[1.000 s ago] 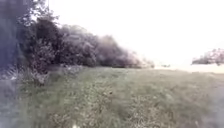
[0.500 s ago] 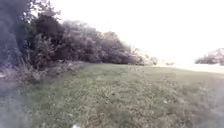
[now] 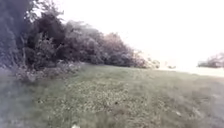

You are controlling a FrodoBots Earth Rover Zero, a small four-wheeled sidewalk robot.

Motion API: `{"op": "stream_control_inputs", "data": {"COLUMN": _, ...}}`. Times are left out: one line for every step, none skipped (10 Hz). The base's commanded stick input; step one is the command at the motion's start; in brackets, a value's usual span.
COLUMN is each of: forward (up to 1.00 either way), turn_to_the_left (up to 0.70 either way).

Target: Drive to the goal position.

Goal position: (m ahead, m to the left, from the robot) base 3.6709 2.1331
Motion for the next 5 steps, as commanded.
{"op": "stream_control_inputs", "data": {"forward": 0.7, "turn_to_the_left": 0.0}}
{"op": "stream_control_inputs", "data": {"forward": 0.7, "turn_to_the_left": 0.0}}
{"op": "stream_control_inputs", "data": {"forward": 0.7, "turn_to_the_left": 0.0}}
{"op": "stream_control_inputs", "data": {"forward": 0.7, "turn_to_the_left": 0.0}}
{"op": "stream_control_inputs", "data": {"forward": 0.7, "turn_to_the_left": 0.0}}
